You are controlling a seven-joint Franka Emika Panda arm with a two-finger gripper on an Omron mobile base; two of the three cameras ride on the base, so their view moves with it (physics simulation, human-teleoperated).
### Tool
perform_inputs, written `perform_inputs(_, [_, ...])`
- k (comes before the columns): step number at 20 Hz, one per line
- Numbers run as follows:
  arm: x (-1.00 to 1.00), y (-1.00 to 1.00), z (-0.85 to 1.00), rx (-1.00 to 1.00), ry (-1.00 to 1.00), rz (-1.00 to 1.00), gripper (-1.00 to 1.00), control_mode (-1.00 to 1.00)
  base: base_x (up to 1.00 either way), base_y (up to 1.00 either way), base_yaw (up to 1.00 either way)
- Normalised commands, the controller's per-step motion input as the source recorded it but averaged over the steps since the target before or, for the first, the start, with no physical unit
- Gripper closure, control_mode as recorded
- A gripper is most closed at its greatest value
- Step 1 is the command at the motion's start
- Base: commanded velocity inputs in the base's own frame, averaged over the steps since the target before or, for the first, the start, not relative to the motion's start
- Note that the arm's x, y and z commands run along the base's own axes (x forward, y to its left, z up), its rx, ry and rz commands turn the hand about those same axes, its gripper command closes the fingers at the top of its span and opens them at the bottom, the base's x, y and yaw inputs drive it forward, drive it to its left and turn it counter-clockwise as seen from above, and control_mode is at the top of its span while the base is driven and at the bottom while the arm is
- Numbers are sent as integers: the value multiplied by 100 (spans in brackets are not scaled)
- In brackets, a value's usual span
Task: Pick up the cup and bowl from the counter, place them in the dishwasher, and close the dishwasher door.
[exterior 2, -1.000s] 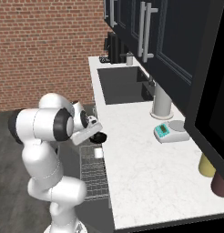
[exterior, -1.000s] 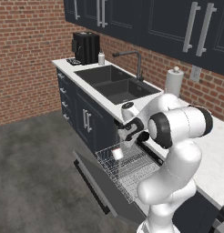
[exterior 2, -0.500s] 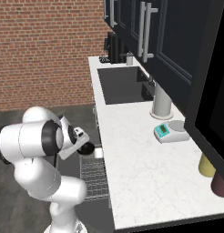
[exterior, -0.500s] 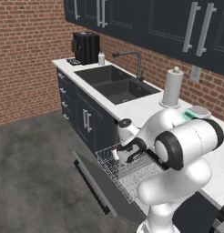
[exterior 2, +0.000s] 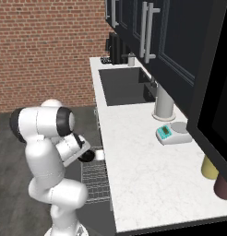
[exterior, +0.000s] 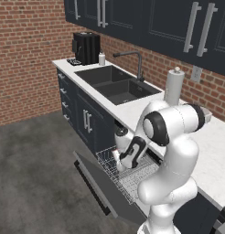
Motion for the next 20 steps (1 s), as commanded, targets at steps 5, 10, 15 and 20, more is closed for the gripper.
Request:
perform_inputs(5, [36, -1, -74, 0, -2, 0, 100, -100, 0, 0, 0])
perform_inputs(10, [28, -7, -72, 0, -4, 0, 100, -100, 0, 0, 0])
perform_inputs(15, [9, -15, -67, 0, -4, -5, 100, -100, 0, 0, 0])
perform_inputs(20, [10, -19, -58, 0, -3, -8, 100, -100, 0, 0, 0])
